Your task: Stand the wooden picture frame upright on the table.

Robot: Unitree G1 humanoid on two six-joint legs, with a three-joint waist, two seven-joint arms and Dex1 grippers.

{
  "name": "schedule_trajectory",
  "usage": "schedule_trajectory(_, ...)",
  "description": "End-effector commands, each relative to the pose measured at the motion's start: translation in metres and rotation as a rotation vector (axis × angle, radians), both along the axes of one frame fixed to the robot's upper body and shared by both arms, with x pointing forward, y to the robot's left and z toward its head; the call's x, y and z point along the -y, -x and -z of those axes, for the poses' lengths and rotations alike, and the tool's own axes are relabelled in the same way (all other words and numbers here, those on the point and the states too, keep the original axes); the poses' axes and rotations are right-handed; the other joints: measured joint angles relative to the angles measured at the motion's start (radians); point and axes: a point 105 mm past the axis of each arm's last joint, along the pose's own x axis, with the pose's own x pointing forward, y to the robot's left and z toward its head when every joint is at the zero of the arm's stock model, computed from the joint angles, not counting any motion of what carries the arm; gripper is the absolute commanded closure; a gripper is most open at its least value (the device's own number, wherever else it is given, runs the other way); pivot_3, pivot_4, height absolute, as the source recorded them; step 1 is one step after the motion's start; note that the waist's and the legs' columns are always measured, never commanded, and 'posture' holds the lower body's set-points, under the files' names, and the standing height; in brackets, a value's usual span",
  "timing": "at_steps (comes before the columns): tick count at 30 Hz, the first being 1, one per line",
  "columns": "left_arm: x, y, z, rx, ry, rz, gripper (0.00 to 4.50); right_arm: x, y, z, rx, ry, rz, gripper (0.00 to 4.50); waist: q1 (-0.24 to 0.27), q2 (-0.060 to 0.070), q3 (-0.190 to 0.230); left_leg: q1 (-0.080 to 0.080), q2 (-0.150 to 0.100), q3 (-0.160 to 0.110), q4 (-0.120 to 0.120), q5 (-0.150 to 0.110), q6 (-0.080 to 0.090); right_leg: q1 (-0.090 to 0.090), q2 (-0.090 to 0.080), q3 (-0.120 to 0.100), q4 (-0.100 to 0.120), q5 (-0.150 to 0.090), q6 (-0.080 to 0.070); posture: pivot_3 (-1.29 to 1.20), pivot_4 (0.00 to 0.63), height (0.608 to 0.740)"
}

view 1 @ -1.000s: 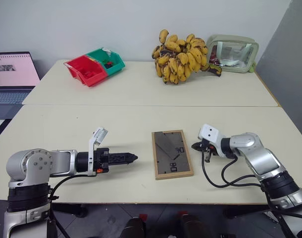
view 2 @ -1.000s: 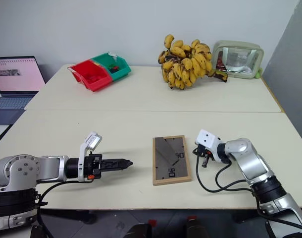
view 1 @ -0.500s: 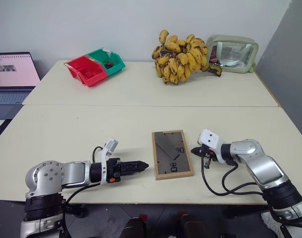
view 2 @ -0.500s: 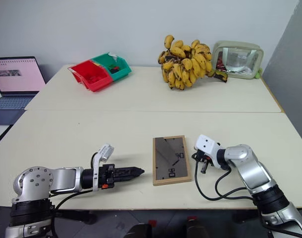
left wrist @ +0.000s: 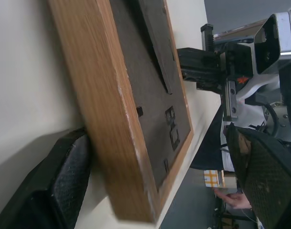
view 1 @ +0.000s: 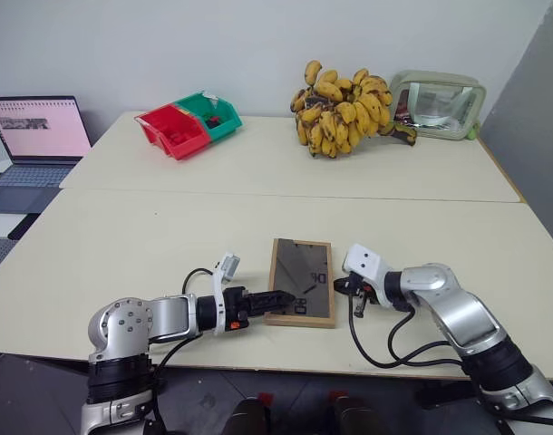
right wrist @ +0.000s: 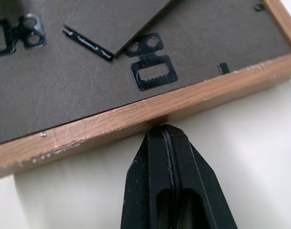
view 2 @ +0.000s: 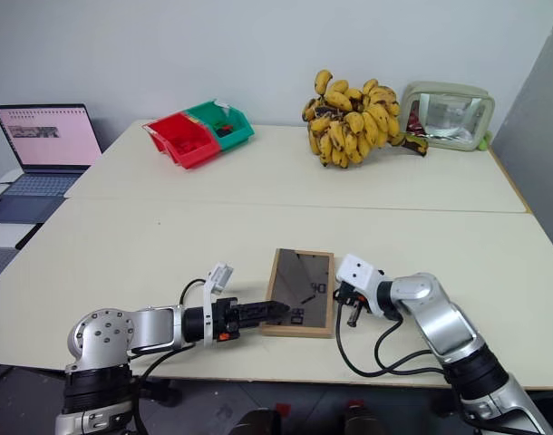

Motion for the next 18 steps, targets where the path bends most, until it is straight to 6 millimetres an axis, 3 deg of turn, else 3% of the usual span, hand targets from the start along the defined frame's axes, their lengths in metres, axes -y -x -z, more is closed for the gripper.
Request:
schedule_trajectory(1, 0.013, 0.015, 0.018, -0.088, -0.027, 0.062, 0.02, -0.008, 0.002, -0.009, 0.027, -0.028, -0.018, 4.50, 0.000, 0.000, 0.000, 0.000, 0.000, 0.000, 0.000, 0.000, 0.000, 0.000, 0.000, 0.000, 0.000, 0.000, 0.000, 0.00, 0.150, 0.740)
schedule_trajectory(3, 0.012, 0.013, 0.017, -0.087, -0.023, 0.051, 0.02, -0.008, 0.001, -0.009, 0.028, -0.029, -0.014, 4.50, 0.000, 0.000, 0.000, 0.000, 0.000, 0.000, 0.000, 0.000, 0.000, 0.000, 0.000, 0.000, 0.000, 0.000, 0.000, 0.00, 0.150, 0.740)
schedule_trajectory(7, 0.009, 0.001, 0.019, -0.058, -0.043, 0.003, 0.61, -0.007, -0.001, -0.008, 0.028, -0.027, -0.005, 4.50, -0.001, 0.000, 0.000, 0.000, 0.000, 0.000, 0.000, 0.000, 0.000, 0.000, 0.000, 0.000, 0.000, 0.000, 0.000, 0.00, 0.150, 0.740)
schedule_trajectory(12, 0.015, -0.007, 0.009, -0.028, 0.004, 0.001, 1.76, -0.005, -0.003, -0.008, 0.028, -0.026, 0.006, 4.50, -0.001, 0.000, 0.000, 0.000, 0.000, 0.000, 0.000, 0.000, 0.000, 0.000, 0.000, 0.000, 0.000, 0.000, 0.000, 0.00, 0.150, 0.740)
schedule_trajectory(18, 0.021, -0.012, 0.002, 0.031, 0.005, 0.004, 2.84, 0.000, -0.005, -0.008, 0.030, -0.025, 0.022, 4.50, -0.002, -0.001, 0.001, -0.002, 0.000, 0.000, 0.000, 0.000, 0.000, -0.002, 0.000, 0.000, 0.000, 0.000, 0.001, 0.00, 0.150, 0.740)
